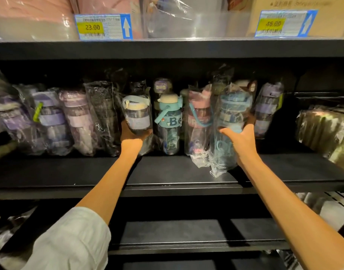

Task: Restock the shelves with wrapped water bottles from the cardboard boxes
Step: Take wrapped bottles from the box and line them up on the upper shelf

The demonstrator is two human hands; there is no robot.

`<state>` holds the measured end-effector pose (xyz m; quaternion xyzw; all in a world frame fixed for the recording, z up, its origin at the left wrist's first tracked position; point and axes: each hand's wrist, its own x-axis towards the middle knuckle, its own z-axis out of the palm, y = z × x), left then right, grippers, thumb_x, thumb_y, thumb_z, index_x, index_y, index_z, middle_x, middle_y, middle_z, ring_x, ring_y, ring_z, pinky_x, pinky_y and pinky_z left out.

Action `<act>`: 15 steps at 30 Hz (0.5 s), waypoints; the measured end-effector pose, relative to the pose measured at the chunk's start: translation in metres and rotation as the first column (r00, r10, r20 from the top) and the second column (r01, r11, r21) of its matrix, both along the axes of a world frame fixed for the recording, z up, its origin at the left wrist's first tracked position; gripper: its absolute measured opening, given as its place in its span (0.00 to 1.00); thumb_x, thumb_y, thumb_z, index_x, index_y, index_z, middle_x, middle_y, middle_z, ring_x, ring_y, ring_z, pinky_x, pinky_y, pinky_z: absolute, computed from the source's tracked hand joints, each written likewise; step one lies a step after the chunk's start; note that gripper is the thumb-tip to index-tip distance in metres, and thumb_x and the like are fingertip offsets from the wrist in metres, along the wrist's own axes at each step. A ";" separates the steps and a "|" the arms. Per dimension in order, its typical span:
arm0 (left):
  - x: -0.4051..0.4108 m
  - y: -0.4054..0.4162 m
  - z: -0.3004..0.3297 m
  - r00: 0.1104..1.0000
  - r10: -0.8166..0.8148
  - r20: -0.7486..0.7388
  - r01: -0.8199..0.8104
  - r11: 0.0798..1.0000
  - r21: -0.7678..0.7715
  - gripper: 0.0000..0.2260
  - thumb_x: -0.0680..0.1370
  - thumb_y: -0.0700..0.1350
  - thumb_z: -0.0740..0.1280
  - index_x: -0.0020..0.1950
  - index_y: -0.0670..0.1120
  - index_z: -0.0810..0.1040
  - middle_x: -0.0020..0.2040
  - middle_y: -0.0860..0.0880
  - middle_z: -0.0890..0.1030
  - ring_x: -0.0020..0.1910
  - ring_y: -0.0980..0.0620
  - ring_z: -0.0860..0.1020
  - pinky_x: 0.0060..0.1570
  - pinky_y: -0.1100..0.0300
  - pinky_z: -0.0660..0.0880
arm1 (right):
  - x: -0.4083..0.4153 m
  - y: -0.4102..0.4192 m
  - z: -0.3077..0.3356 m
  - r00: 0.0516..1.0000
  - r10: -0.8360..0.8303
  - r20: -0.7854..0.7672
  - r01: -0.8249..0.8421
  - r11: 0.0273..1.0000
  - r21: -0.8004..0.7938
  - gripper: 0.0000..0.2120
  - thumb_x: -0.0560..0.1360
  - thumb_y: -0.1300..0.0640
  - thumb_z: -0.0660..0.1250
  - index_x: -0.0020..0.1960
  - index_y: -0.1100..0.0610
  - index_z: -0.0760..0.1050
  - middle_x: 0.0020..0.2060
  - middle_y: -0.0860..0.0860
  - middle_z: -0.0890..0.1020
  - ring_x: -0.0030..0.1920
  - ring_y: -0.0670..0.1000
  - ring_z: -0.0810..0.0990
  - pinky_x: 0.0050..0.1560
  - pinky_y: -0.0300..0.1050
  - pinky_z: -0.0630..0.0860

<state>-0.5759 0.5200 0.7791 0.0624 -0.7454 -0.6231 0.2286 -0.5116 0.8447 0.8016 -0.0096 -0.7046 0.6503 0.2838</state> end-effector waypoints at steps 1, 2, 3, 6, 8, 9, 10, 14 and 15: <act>-0.004 0.001 0.002 0.997 0.007 -0.076 -0.008 1.000 -0.021 0.29 0.73 0.43 0.79 0.70 0.44 0.70 0.68 0.42 0.77 0.63 0.45 0.77 0.58 0.65 0.74 | -0.001 0.000 0.001 1.000 -0.008 0.014 0.008 1.000 -0.011 0.24 0.74 0.63 0.78 0.63 0.57 0.69 0.53 0.48 0.79 0.53 0.48 0.82 0.56 0.46 0.81; -0.006 0.002 0.004 0.994 0.026 -0.108 -0.030 0.999 -0.034 0.32 0.72 0.41 0.80 0.72 0.43 0.69 0.69 0.42 0.77 0.65 0.45 0.76 0.63 0.59 0.74 | -0.004 0.001 0.001 1.000 -0.014 0.020 0.014 1.000 -0.015 0.18 0.75 0.63 0.77 0.58 0.54 0.71 0.52 0.51 0.81 0.54 0.54 0.83 0.57 0.51 0.81; -0.008 0.004 0.006 0.992 0.051 -0.120 -0.057 0.997 -0.047 0.34 0.71 0.41 0.81 0.72 0.42 0.69 0.69 0.42 0.77 0.65 0.44 0.76 0.66 0.54 0.74 | -0.005 0.002 0.002 1.000 -0.015 0.020 0.015 1.000 -0.021 0.16 0.76 0.64 0.75 0.53 0.51 0.72 0.51 0.54 0.82 0.54 0.59 0.83 0.58 0.55 0.82; -0.013 0.005 0.001 0.988 0.051 -0.147 -0.060 0.997 -0.056 0.36 0.70 0.40 0.82 0.73 0.41 0.68 0.69 0.41 0.76 0.66 0.43 0.76 0.68 0.49 0.74 | -0.016 0.005 0.004 0.999 -0.037 0.033 0.039 0.998 -0.051 0.20 0.75 0.65 0.76 0.62 0.53 0.73 0.52 0.55 0.82 0.46 0.55 0.84 0.54 0.49 0.81; -0.015 0.003 0.000 0.987 0.052 -0.152 -0.065 0.994 -0.085 0.37 0.69 0.40 0.82 0.73 0.41 0.68 0.70 0.41 0.76 0.67 0.44 0.75 0.69 0.49 0.73 | -0.028 0.007 0.001 0.998 -0.031 0.045 0.035 0.995 -0.089 0.37 0.72 0.65 0.79 0.76 0.56 0.66 0.54 0.50 0.80 0.47 0.46 0.81 0.48 0.40 0.80; -0.015 0.003 0.001 0.989 0.041 -0.144 -0.054 0.995 -0.085 0.38 0.70 0.41 0.82 0.74 0.42 0.67 0.71 0.41 0.75 0.68 0.43 0.75 0.69 0.49 0.73 | -0.032 0.006 0.001 0.998 -0.017 0.057 0.024 0.992 -0.123 0.40 0.70 0.65 0.80 0.77 0.58 0.66 0.52 0.51 0.80 0.44 0.46 0.80 0.44 0.38 0.80; -0.017 0.001 0.000 0.989 0.037 -0.142 -0.049 0.995 -0.082 0.38 0.70 0.41 0.82 0.75 0.42 0.66 0.71 0.41 0.75 0.68 0.43 0.75 0.69 0.50 0.72 | -0.033 0.003 0.002 0.996 -0.014 0.083 0.026 0.988 -0.151 0.41 0.68 0.63 0.80 0.77 0.60 0.67 0.51 0.52 0.80 0.42 0.48 0.79 0.42 0.37 0.79; -0.017 -0.003 -0.002 0.990 0.020 -0.143 -0.038 0.991 -0.126 0.42 0.70 0.43 0.83 0.77 0.43 0.63 0.73 0.41 0.73 0.70 0.45 0.73 0.69 0.53 0.70 | -0.049 0.003 0.005 0.999 0.032 0.024 -0.029 0.991 -0.129 0.40 0.68 0.56 0.83 0.75 0.52 0.66 0.68 0.50 0.77 0.61 0.52 0.79 0.60 0.44 0.80; -0.016 -0.005 -0.003 0.992 0.002 -0.129 -0.021 0.990 -0.140 0.43 0.69 0.43 0.83 0.77 0.43 0.63 0.73 0.41 0.73 0.71 0.45 0.73 0.69 0.54 0.70 | -0.051 0.002 0.006 0.997 0.042 0.058 -0.036 0.994 -0.101 0.39 0.69 0.49 0.83 0.73 0.49 0.67 0.68 0.49 0.77 0.61 0.50 0.78 0.58 0.43 0.80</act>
